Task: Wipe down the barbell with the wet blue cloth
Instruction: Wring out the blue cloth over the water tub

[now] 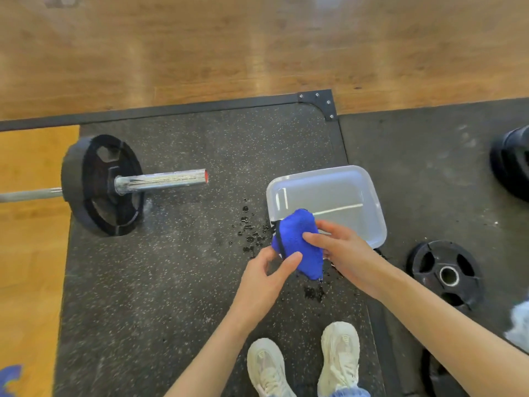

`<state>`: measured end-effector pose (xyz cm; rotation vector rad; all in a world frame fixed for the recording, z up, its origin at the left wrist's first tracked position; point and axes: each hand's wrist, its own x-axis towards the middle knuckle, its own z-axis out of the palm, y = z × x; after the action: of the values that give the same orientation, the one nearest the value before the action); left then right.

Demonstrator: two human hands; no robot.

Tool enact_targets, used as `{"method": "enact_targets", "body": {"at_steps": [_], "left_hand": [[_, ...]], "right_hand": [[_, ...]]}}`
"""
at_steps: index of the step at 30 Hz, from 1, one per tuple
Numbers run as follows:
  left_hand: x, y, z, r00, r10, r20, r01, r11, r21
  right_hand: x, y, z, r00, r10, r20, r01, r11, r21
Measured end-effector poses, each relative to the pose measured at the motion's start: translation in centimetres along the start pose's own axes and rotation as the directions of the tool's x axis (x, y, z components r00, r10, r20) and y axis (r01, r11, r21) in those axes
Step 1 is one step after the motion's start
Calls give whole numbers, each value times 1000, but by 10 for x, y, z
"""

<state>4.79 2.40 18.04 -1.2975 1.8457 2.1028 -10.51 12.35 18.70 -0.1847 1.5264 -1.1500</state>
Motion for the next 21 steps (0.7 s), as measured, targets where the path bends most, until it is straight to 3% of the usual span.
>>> {"method": "enact_targets", "body": {"at_steps": [4,8,17,21], "left_hand": [[-25,34,-2,986,132,-100,-137,989,-50],[-45,67,-2,982,165,-90,-175,977,-125],[-99,77,45,988,98,117,-55,944,-326],[-143,75,69,977,-18,214,76,961,-266]], "right_hand": [[-40,-38,5,994,-23,109,15,997,77],[-69,-59,4,993,-20,120,10,996,87],[-138,-51,-15,999,10,35,-15,989,146],[-188,-42,-25,997,-50,62,46,997,56]]}}
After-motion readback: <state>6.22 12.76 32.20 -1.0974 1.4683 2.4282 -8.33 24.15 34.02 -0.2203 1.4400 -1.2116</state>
